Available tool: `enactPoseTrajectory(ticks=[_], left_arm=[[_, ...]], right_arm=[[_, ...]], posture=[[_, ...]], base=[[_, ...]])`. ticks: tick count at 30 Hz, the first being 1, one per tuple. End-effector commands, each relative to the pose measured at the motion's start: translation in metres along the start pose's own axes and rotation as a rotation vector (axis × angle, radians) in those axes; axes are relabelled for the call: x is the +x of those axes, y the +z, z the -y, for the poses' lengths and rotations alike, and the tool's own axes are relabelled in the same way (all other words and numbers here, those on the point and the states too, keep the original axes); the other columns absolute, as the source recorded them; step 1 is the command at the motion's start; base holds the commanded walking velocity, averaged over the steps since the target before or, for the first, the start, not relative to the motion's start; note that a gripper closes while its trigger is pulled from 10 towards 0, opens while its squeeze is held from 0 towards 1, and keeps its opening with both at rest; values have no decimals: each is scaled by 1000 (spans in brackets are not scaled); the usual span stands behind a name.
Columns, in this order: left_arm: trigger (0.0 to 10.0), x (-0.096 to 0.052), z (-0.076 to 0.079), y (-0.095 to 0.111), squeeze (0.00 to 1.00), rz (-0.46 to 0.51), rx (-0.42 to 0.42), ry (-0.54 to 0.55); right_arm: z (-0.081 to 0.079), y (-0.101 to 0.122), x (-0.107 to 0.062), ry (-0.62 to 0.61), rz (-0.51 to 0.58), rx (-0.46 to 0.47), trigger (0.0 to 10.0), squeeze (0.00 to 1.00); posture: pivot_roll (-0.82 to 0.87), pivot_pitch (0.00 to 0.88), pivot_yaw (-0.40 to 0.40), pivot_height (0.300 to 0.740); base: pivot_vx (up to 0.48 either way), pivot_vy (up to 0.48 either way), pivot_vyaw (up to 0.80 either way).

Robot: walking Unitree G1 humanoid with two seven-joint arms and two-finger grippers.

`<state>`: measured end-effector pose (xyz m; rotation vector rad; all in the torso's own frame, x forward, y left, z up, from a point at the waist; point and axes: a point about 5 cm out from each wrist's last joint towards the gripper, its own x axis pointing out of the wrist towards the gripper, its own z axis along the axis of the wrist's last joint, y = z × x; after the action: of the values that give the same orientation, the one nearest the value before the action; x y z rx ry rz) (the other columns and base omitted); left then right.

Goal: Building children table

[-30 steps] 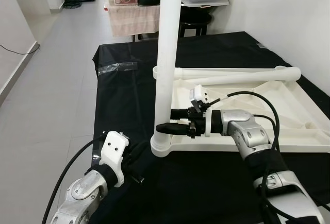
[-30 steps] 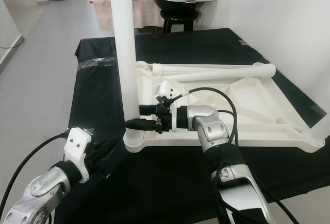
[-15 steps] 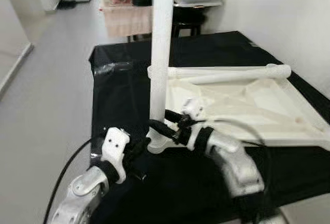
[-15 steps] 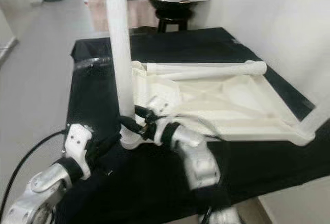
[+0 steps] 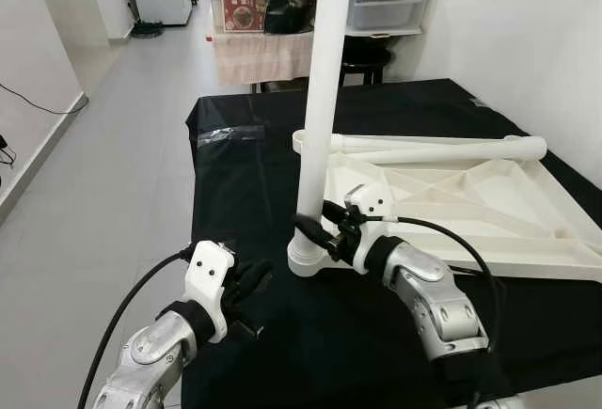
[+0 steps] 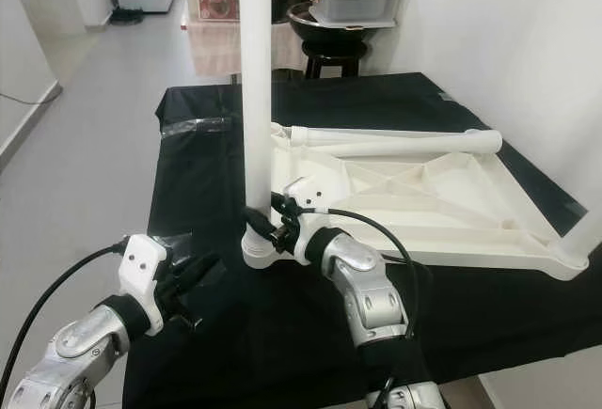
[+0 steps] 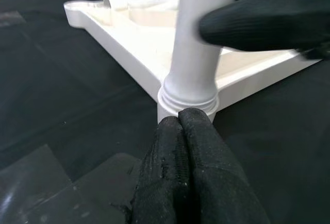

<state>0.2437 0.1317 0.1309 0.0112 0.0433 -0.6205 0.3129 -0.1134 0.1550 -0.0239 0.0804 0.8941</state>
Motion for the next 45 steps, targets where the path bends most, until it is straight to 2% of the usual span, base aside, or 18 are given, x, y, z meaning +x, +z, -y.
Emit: enactPoseTrajectory(ticks=[1, 2, 3, 4, 7, 9, 19, 20, 29, 32, 35, 36, 37, 38, 39, 41, 42, 45], left_arm=[[10000, 2, 1, 0, 0, 0, -7, -7], [10000, 2, 1, -1, 0, -1, -8, -10], [10000, 2, 1, -1, 0, -1, -9, -11], [10000, 2, 1, -1, 0, -1, -9, -11], [10000, 1, 2, -1, 0, -1, -10, -12], [10000, 1, 2, -1, 0, -1, -11, -9], [10000, 0, 3, -1, 0, -4, -10, -8], [10000, 1, 3, -1, 0, -5, -11, -9], [10000, 1, 4, -1, 0, -5, -12, -9], [10000, 0, 5, 0, 0, -4, -13, -10], [10000, 0, 5, 0, 0, -4, -13, -10], [10000, 0, 5, -1, 0, -4, -12, -10], [10000, -1, 4, -1, 0, -4, -11, -9], [10000, -1, 4, -1, 0, -4, -11, -7], [10000, -1, 3, 0, 0, -3, -10, -6], [10000, -1, 3, 0, 0, -3, -10, -6], [10000, -2, 3, 0, 0, -3, -10, -6], [10000, 0, 2, -1, 0, -10, -4, -13]], right_arm=[[-9, 5, 2, 133, 1, -19, 10000, 1000], [-9, 9, 3, 170, 1, -43, 10000, 1000], [-8, 15, 4, 228, 7, -64, 10000, 0], [-8, 15, 4, 228, 7, -64, 10000, 0], [-3, 29, 6, 446, -11, -128, 10000, 0], [1, 34, 8, 537, -27, -125, 10000, 0], [8, 40, 19, 646, -72, -87, 10000, 0], [9, 40, 20, 653, -74, -75, 0, 0], [11, 33, 16, 636, -52, -64, 0, 0], [8, 18, 8, 496, -65, -66, 0, 0], [7, 13, 6, 446, -70, -80, 0, 0], [4, 5, 5, 338, -83, -52, 0, 0], [0, -5, 10, 118, -32, 41, 0, 0], [-10, -19, 8, -44, -57, -1, 0, 0], [-17, -21, 5, -130, -56, -62, 0, 0], [-17, -21, 5, -130, -56, -62, 0, 0], [-21, -21, 3, -157, -52, -116, 0, 0], [-4, -21, 7, -177, -37, 36, 0, 0]], posture=[[-31, 64, -33, 740], [-30, 64, -34, 740], [-26, 63, -32, 740], [-26, 63, -32, 740], [-18, 61, -37, 740], [-18, 61, -37, 740], [-2, 61, -43, 740], [-1, 62, -44, 740], [0, 66, -42, 740], [-10, 77, -47, 740], [-10, 77, -48, 740], [-8, 77, -55, 740], [-16, 82, -64, 740], [-19, 84, -62, 740], [-19, 83, -61, 740], [-19, 83, -61, 740], [-19, 83, -61, 740], [-14, 65, -47, 740]], base=[[0, 0, 0], [0, 0, 0], [0, 0, 0], [0, 0, 0], [0, 0, 0], [0, 0, 0], [0, 0, 0], [0, 0, 0], [0, 0, 0], [0, 0, 0], [0, 0, 0], [0, 0, 0], [0, 0, 0], [0, 0, 0], [0, 0, 0], [0, 0, 0], [0, 0, 0], [0, 0, 0]])
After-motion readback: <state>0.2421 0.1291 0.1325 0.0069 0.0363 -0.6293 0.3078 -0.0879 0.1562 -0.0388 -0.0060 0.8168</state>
